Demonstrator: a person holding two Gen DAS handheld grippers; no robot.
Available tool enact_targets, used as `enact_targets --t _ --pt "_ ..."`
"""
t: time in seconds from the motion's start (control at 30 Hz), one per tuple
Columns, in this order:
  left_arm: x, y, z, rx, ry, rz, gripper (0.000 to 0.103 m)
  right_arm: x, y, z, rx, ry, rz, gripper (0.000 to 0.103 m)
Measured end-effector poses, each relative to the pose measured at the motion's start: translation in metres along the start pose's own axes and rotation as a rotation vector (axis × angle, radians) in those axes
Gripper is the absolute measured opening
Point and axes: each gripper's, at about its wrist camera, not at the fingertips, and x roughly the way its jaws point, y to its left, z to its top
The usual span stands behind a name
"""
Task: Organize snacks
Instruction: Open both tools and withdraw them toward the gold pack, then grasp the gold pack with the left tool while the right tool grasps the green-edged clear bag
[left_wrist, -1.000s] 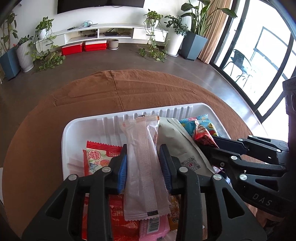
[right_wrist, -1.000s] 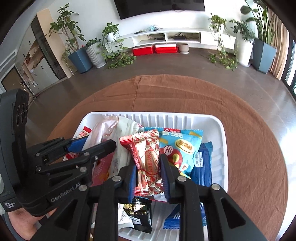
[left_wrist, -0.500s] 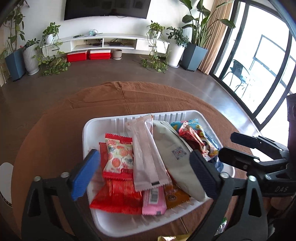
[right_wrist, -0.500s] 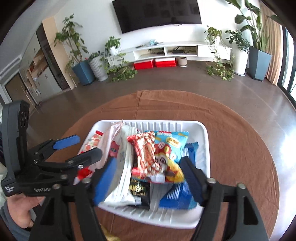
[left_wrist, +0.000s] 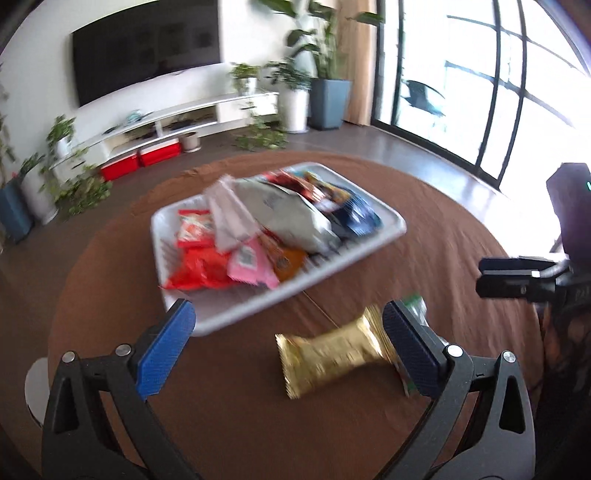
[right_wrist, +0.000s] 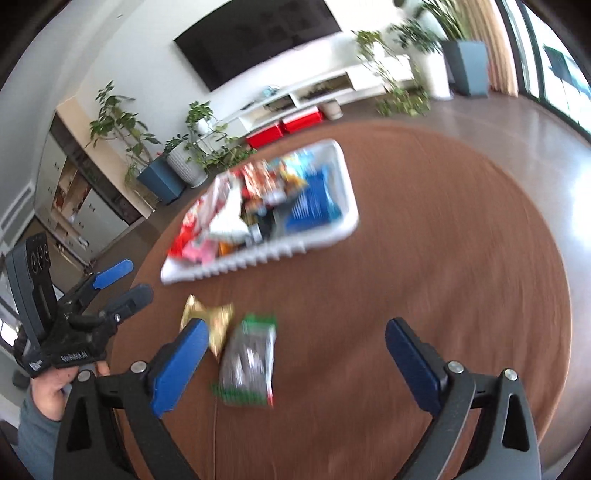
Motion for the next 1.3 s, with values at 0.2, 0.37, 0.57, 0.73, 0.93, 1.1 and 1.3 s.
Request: enact_targets --t 0.2,0.37,0.57,0.73,0.93,1.1,1.3 --pt "0.004 -0.027 -0.025 0.185 0.057 -0.061 0.103 -0.008 0.001 -0.028 0.006 0.014 0.010 0.099" --pt "0.022 -0.048 -0.025 0.371 0.149 -0.078 0.103 -0.008 0.009 -0.036 -0.013 0.026 0.032 0.099" --pt "0.053 -0.043 -0.012 0.474 0.238 -0.145 0.103 -0.003 0.011 -0.043 -0.030 0.062 0.049 0.099" --pt "0.073 -0.044 -0.002 0.535 0.324 -0.192 0.093 -0.001 0.009 -0.045 -0.028 0.072 0.051 0.099" --pt "0.092 -0.039 0.003 0.545 0.389 -0.245 0.076 0.002 0.003 -0.047 -0.017 0.086 0.050 0.099" --pt "0.101 -0.036 0.006 0.531 0.404 -0.286 0.068 0.005 0.005 -0.047 -0.024 0.094 0.050 0.099" --pt "0.097 -0.042 0.003 0.521 0.425 -0.316 0.041 0.006 0.009 -0.048 -0.034 0.103 0.045 0.099"
